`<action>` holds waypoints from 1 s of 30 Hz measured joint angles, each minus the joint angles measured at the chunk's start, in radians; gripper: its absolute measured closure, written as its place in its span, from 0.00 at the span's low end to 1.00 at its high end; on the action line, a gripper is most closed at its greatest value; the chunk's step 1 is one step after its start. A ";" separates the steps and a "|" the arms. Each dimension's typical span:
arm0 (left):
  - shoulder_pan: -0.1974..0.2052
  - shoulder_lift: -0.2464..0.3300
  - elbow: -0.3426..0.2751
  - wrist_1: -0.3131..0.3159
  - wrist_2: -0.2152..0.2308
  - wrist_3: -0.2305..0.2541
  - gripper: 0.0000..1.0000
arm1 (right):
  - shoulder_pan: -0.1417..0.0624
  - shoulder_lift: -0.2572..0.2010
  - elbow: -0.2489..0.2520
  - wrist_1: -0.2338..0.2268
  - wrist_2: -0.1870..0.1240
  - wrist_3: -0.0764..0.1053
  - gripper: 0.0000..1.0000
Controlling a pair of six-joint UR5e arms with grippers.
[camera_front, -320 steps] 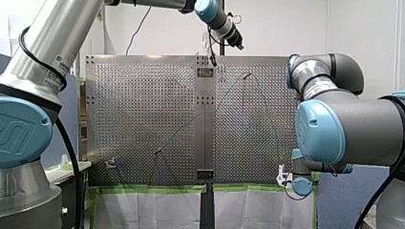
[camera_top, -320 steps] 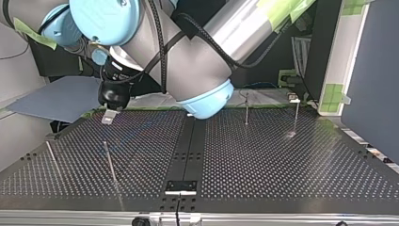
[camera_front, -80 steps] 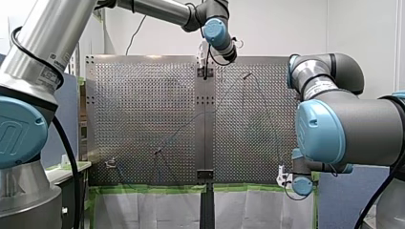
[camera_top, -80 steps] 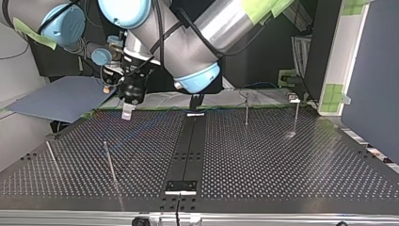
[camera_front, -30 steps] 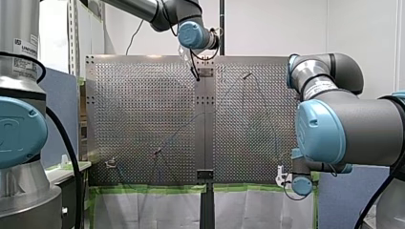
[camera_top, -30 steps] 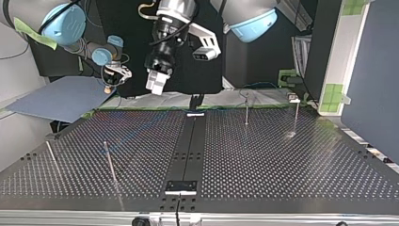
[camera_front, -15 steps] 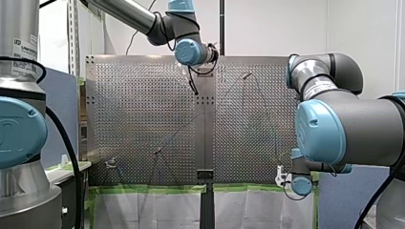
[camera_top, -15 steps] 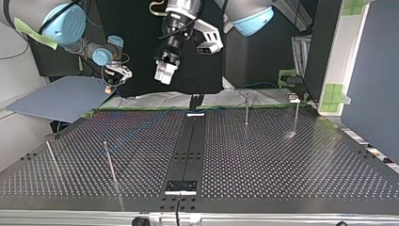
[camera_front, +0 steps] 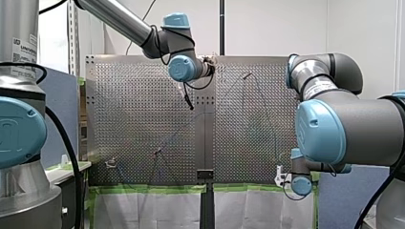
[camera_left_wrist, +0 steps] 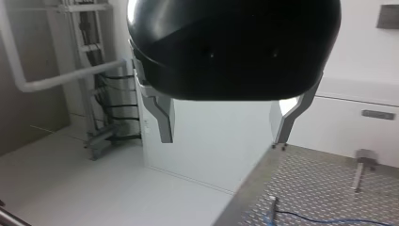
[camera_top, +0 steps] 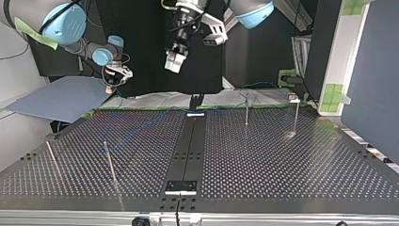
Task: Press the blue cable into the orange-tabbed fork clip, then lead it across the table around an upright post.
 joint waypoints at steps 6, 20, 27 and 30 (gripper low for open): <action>-0.003 0.000 -0.065 0.002 -0.001 -0.002 0.00 | 0.001 0.000 0.000 0.003 -0.003 -0.001 1.00; -0.003 0.000 -0.203 -0.007 -0.065 -0.031 0.00 | 0.001 0.000 0.000 0.004 -0.003 -0.001 1.00; 0.019 -0.025 -0.263 0.001 -0.124 -0.009 0.00 | 0.002 0.000 0.000 0.004 -0.004 -0.001 1.00; 0.030 -0.050 -0.291 0.022 -0.152 -0.015 0.00 | 0.001 0.000 0.000 0.004 -0.004 -0.001 1.00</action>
